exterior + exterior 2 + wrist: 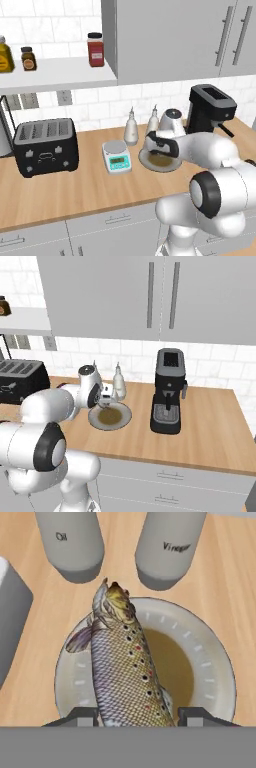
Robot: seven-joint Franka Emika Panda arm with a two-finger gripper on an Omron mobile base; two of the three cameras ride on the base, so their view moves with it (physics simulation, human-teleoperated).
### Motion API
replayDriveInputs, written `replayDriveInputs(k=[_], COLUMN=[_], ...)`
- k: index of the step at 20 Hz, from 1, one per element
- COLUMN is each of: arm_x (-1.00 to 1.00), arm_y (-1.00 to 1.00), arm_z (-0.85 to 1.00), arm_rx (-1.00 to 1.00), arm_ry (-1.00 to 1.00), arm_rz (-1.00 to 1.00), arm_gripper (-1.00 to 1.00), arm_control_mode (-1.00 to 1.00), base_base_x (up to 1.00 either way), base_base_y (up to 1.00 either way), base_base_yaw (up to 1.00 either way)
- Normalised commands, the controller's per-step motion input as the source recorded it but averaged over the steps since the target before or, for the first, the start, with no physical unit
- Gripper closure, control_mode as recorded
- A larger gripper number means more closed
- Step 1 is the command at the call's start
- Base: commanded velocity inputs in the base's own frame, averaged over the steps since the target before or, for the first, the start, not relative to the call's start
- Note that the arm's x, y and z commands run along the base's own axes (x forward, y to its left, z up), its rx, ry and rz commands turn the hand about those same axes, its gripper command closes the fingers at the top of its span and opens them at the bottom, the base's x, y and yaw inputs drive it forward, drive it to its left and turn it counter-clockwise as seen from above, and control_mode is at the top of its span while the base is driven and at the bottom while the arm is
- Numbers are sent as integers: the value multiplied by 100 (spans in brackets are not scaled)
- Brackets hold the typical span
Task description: Pick up the knife from the drawer and place it on the cutting board. Then place the meat from the plate to the cutting board.
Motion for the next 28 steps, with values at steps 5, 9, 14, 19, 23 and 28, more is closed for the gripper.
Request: replayDriveInputs(k=[5, 9, 14, 19, 23, 28], arm_x=[-46, -67, -77, -89, -88, -89], arm_y=[8, 0, 0, 6, 19, 14], arm_z=[97, 69, 14, 18, 40, 24], arm_rx=[7, 4, 0, -6, -11, -11], arm_ry=[2, 0, 2, 5, 9, 5], arm_rz=[2, 1, 8, 4, 0, 1], arm_gripper=[100, 100, 100, 100, 100, 100], arm_control_mode=[-100, -100, -100, -100, -100, -100], base_base_x=[0, 0, 0, 0, 0, 0], base_base_y=[0, 0, 0, 0, 0, 0], base_base_yaw=[0, 0, 0, 0, 0, 0])
